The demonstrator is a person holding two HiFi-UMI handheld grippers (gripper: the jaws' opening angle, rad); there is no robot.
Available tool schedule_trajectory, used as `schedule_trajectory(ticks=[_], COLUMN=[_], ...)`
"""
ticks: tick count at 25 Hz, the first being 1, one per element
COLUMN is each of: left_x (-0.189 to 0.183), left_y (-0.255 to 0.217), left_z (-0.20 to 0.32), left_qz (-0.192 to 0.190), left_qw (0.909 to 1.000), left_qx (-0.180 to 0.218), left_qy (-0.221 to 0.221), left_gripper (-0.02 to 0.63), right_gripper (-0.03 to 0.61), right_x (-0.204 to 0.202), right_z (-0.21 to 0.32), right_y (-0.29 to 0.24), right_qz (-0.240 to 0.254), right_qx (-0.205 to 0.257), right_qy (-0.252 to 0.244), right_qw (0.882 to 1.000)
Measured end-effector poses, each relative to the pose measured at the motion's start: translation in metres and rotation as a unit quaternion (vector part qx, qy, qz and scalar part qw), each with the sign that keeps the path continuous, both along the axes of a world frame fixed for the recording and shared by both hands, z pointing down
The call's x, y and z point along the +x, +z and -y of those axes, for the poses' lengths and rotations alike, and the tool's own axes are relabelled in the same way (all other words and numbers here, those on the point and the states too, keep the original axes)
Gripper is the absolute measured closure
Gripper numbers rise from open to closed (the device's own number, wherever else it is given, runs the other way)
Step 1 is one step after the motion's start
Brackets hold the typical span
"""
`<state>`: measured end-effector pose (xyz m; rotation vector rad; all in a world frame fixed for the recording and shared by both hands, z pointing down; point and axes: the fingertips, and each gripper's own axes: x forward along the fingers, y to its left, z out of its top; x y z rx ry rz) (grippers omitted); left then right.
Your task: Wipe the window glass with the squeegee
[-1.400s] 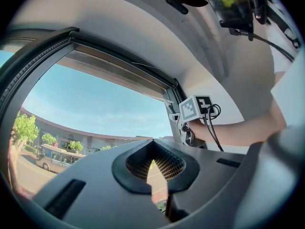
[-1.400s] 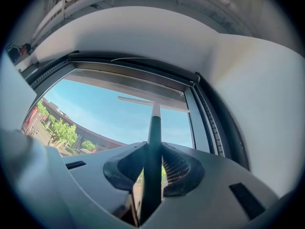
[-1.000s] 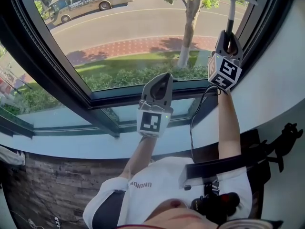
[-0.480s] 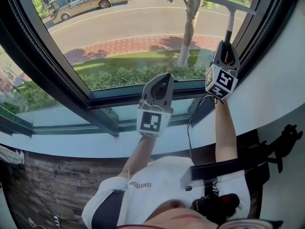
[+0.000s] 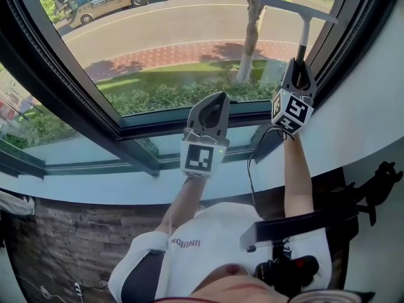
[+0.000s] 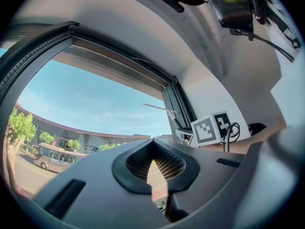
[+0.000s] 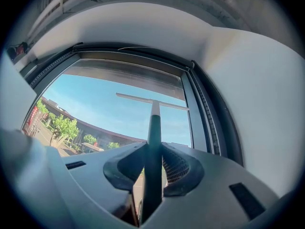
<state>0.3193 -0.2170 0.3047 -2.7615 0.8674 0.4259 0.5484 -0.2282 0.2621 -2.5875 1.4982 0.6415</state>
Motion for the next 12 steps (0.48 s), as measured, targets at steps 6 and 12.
schedule_trajectory(ticks=[6, 12], left_x=[0.0, 0.0], left_y=[0.002, 0.001], left_z=[-0.003, -0.004], left_qz=[0.002, 0.0], left_qw=[1.0, 1.0], left_qx=[0.0, 0.002], left_qy=[0.001, 0.0], left_gripper=[0.618, 0.618], right_gripper=[0.486, 0.486], right_x=[0.001, 0.002], right_z=[-0.003, -0.003], right_y=[0.019, 0.029], right_qz=[0.012, 0.014], right_qx=[-0.012, -0.019], right_qy=[-0.001, 0.001], right_qw=[1.0, 1.0])
